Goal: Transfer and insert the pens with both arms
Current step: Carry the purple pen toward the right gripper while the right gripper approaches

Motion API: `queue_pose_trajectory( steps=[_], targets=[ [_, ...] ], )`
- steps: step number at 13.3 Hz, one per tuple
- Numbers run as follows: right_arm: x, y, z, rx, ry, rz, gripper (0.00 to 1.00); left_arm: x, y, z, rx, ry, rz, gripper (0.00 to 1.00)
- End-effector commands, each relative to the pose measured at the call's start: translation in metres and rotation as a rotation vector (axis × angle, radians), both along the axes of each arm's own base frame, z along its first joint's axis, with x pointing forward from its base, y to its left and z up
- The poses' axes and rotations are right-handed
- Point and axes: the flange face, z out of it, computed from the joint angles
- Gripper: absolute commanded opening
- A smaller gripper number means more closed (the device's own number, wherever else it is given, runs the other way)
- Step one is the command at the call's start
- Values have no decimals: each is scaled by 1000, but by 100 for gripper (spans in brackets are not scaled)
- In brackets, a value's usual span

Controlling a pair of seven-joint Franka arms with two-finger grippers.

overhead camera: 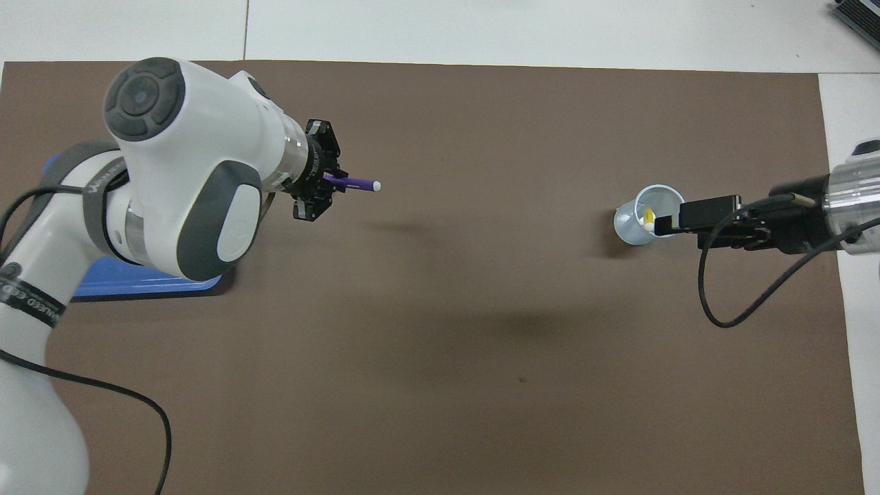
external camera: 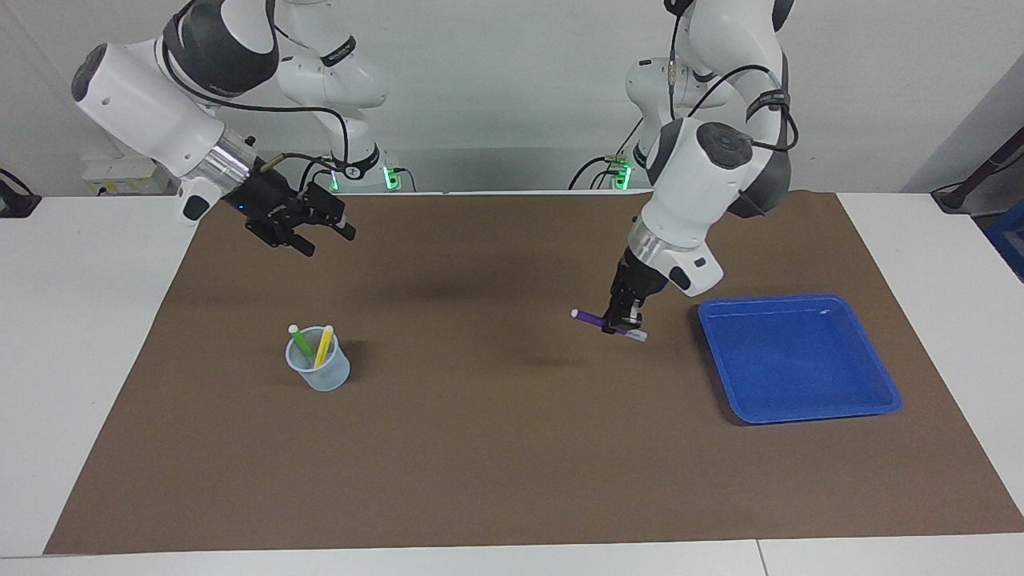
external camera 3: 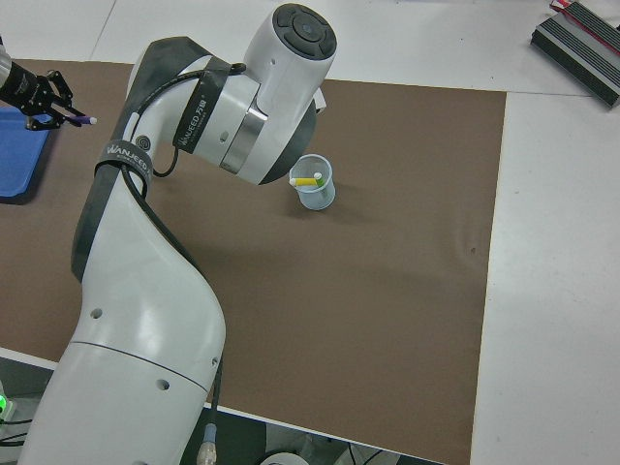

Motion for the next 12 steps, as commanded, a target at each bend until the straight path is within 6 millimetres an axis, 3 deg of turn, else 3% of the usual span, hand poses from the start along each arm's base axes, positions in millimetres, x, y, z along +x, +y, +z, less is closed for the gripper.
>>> queue_pose_trajectory(
  steps=[1, 6, 10, 12],
  targets=[
    [-1, 36, 1, 71, -21, -12, 100, -16, -30, 5, -38, 14, 86, 0],
    [7, 69, -17, 158, -39, -25, 100, -40, -88, 16, -136, -32, 187, 0],
    [21, 103, -49, 152, -66, -2, 100, -65, -130, 25, -201, -71, 170, 0],
    [24, 108, -56, 149, -71, -10, 100, -76, -147, 27, -224, -87, 158, 0]
  ],
)
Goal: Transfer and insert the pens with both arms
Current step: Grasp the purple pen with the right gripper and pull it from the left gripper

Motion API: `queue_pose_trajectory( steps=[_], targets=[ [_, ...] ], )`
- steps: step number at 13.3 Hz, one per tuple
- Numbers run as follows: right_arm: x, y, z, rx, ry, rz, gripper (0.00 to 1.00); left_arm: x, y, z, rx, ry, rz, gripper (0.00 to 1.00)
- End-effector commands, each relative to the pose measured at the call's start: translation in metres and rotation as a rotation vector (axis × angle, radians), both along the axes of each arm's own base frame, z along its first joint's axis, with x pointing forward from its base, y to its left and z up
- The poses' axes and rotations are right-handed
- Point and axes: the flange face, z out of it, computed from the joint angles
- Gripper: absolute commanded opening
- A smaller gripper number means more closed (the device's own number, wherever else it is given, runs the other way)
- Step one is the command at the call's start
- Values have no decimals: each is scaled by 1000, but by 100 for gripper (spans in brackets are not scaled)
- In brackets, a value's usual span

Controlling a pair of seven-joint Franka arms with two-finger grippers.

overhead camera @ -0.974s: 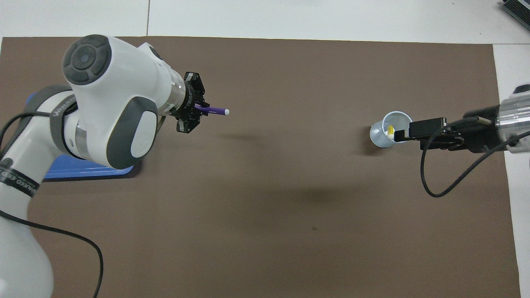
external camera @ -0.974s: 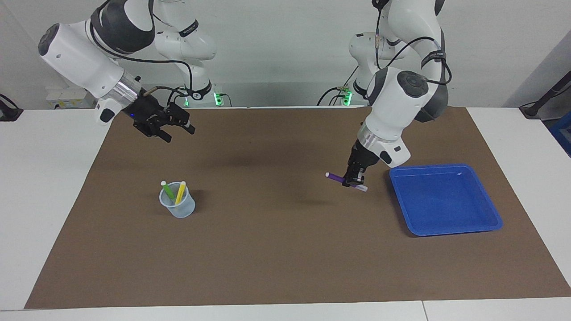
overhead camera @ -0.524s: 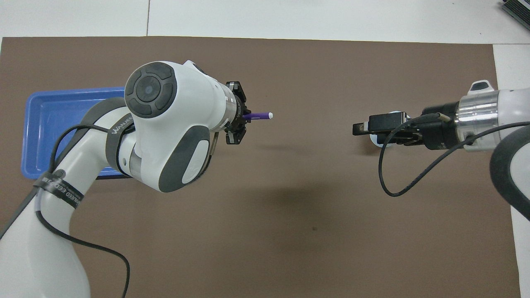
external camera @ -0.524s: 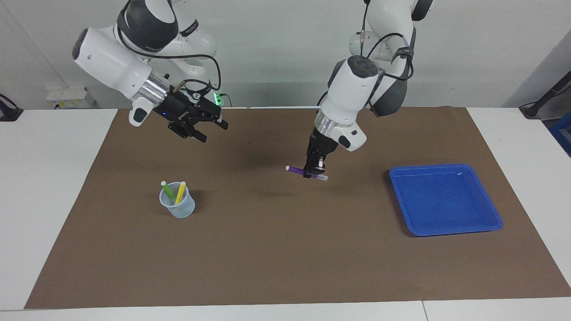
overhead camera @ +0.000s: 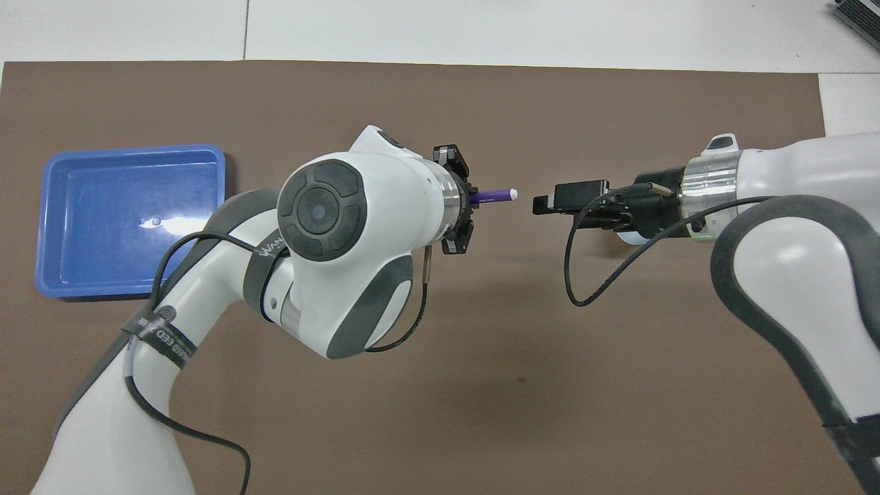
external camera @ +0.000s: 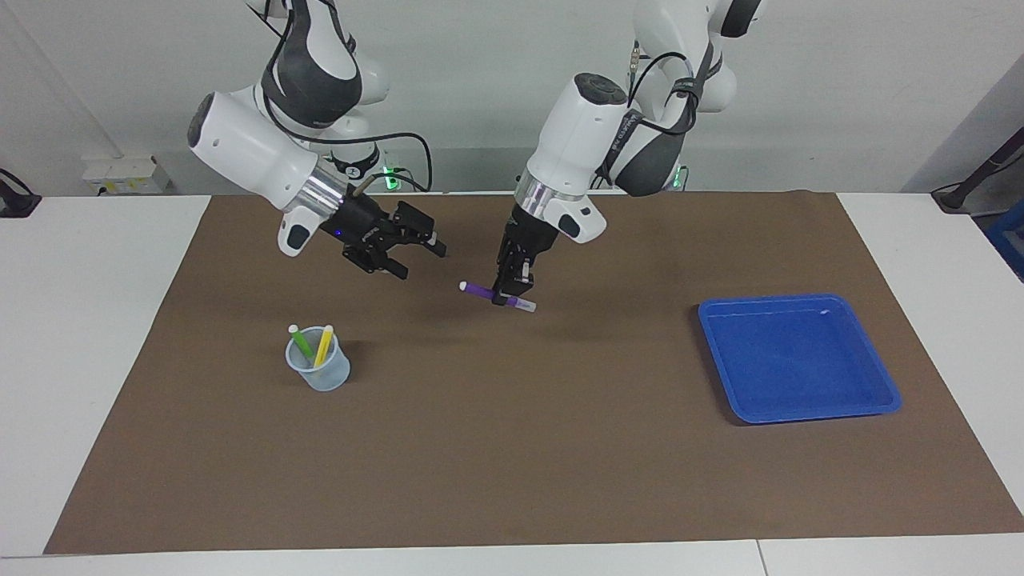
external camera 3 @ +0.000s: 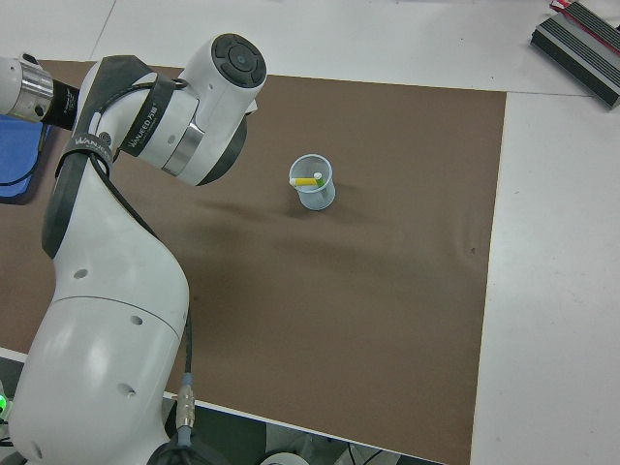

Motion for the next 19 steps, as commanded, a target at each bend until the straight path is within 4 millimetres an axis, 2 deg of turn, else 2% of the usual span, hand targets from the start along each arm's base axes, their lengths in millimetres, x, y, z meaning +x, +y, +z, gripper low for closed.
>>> queue_pose_trajectory(
  steps=[1, 5, 7, 9, 10, 15, 19],
  targets=[
    [4, 5, -5, 23, -27, -8, 99, -17, -24, 2, -38, -24, -11, 0],
    [2, 11, -6, 24, -20, 4, 91, -18, -26, 3, -42, -27, -13, 0],
    [2, 9, -5, 26, -15, 5, 83, -19, -27, 3, -41, -29, -16, 0],
    [2, 8, -5, 27, -12, 6, 68, -19, -27, 3, -41, -30, -17, 0],
    [2, 8, -5, 27, -11, 5, 65, -19, -28, 2, -40, -30, -20, 0],
    [3, 8, -3, 29, -13, 2, 63, -19, -28, 2, -45, -38, -21, 0],
    [4, 7, 0, 31, -6, -12, 50, -24, -35, 4, -56, -49, -32, 0]
  ],
)
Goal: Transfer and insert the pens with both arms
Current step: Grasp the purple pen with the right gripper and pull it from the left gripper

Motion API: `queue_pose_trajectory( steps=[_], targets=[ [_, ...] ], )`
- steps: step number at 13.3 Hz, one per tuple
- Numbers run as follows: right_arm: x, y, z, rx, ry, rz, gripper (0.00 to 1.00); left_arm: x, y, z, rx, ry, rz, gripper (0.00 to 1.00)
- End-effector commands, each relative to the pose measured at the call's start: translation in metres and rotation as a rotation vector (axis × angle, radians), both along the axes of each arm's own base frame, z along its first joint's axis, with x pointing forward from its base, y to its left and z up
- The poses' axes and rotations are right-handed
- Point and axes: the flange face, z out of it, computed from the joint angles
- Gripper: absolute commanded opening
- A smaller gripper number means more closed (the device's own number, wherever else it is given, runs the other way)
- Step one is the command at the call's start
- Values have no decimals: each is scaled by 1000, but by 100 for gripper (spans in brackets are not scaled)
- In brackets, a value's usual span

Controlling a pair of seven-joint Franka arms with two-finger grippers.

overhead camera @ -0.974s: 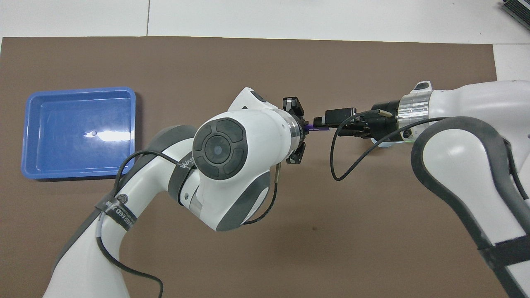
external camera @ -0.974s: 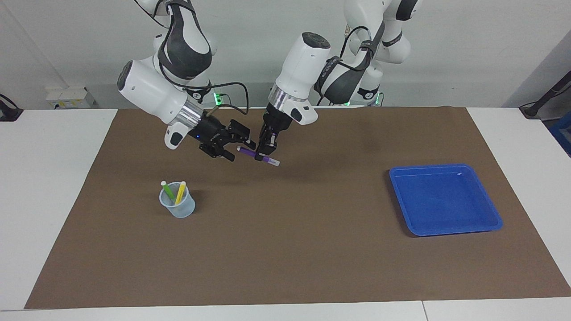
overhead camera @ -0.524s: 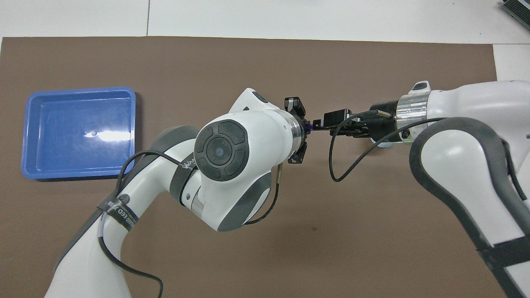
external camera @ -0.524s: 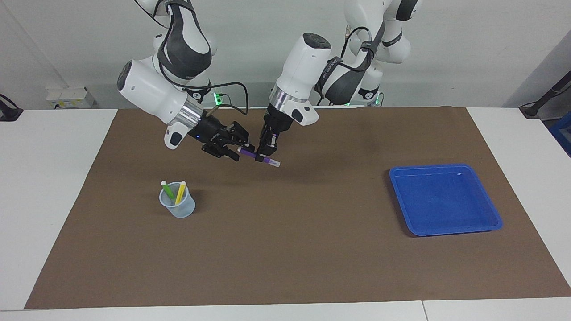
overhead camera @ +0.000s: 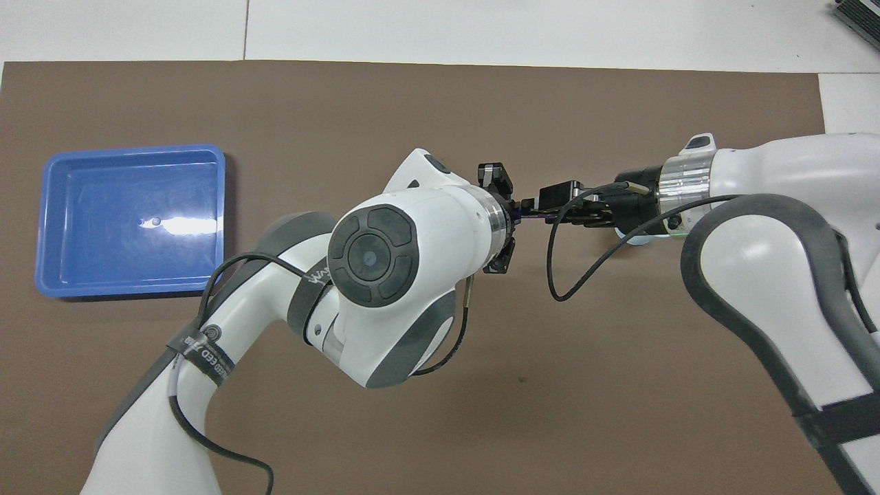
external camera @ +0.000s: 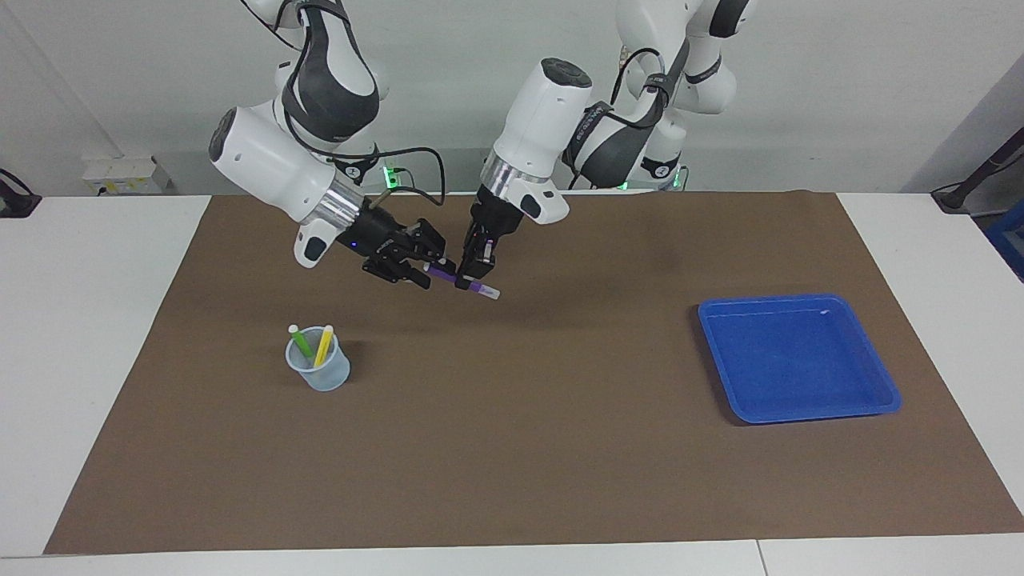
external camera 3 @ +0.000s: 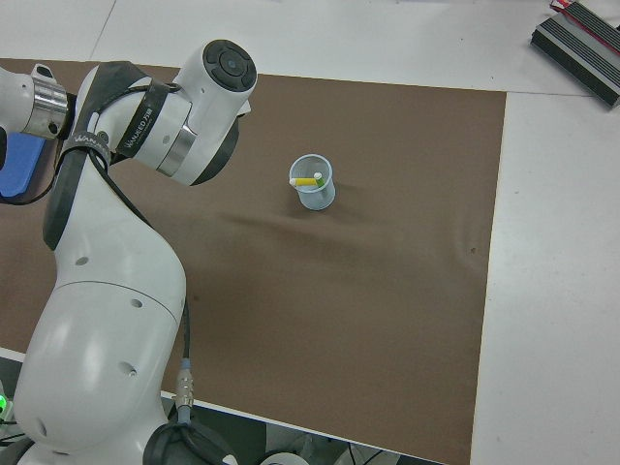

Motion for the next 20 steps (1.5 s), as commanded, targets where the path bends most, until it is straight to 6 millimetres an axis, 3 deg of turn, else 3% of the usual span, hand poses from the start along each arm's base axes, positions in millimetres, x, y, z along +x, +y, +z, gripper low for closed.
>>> queue_pose_trajectory(
  steps=[1, 6, 8, 14, 18, 20],
  targets=[
    [1, -2, 6, 35, 1, -12, 49, -1, -3, -1, -15, -13, 3, 0],
    [0, -4, 12, 41, 5, -11, 34, -5, -8, -1, -28, -32, -6, 0],
    [2, -14, 13, 44, 12, -19, 30, -4, -8, 0, -36, -42, -5, 0],
    [1, -14, 19, 57, 12, -17, 0, -4, -8, 1, -41, -46, -4, 0],
    [1, -17, 19, 56, 18, -19, 0, -3, -8, 2, -35, -60, -16, 2],
    [5, -32, 18, 48, 17, -40, 0, -3, -8, 2, -24, -76, -37, 59]
  ],
)
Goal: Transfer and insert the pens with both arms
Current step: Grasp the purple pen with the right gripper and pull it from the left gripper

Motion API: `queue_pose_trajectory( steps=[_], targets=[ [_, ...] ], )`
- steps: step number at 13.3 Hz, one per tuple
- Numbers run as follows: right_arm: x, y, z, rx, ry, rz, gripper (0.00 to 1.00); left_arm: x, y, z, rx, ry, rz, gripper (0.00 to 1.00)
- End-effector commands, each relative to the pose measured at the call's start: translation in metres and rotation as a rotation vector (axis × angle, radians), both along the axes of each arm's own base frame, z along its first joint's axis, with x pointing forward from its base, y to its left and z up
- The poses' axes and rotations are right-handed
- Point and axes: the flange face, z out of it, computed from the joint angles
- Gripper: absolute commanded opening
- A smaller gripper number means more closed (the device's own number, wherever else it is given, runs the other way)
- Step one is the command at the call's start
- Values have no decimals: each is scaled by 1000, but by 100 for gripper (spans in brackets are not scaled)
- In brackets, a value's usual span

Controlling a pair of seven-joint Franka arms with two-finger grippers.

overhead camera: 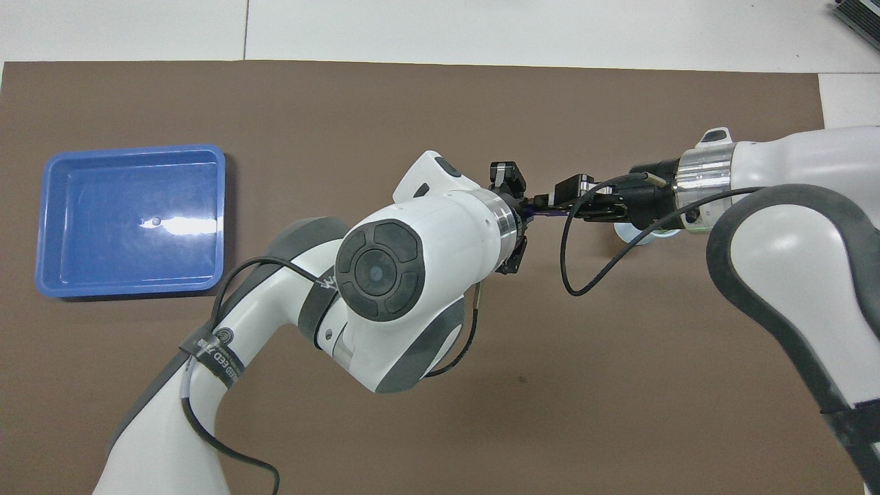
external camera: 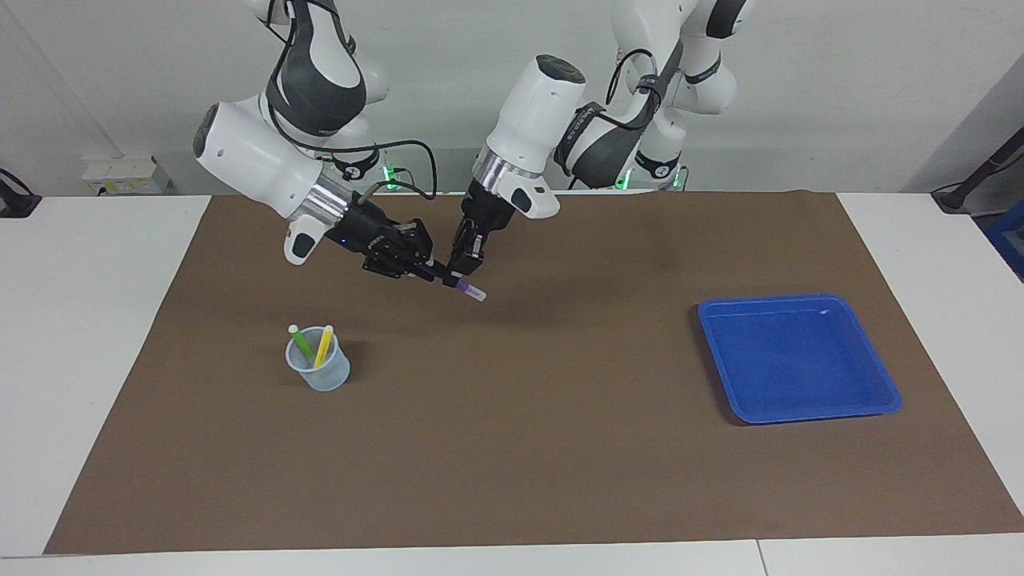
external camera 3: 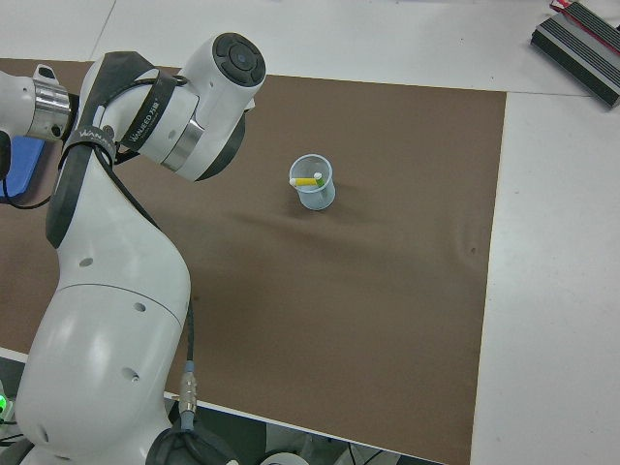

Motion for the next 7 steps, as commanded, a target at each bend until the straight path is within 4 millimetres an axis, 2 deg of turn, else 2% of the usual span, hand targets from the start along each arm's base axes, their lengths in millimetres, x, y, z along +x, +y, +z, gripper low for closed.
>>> queue_pose_trajectory(
  steps=[1, 2, 3, 5, 7],
  targets=[
    [2, -24, 9, 12, 14, -18, 0, 0, 1, -1, 10, -25, -14, 82],
    [3, -29, 14, 7, 14, -13, 0, 1, 3, -2, 14, -22, -13, 96],
    [3, -34, 18, -11, 13, -7, 0, 2, 4, -2, 21, -23, -15, 100],
    [2, -39, 22, -74, -6, 11, 0, 5, 10, -1, 40, -20, -15, 100],
    [1, -42, 22, -132, -16, 29, 0, 9, 23, -3, 112, -21, -87, 100]
  ],
)
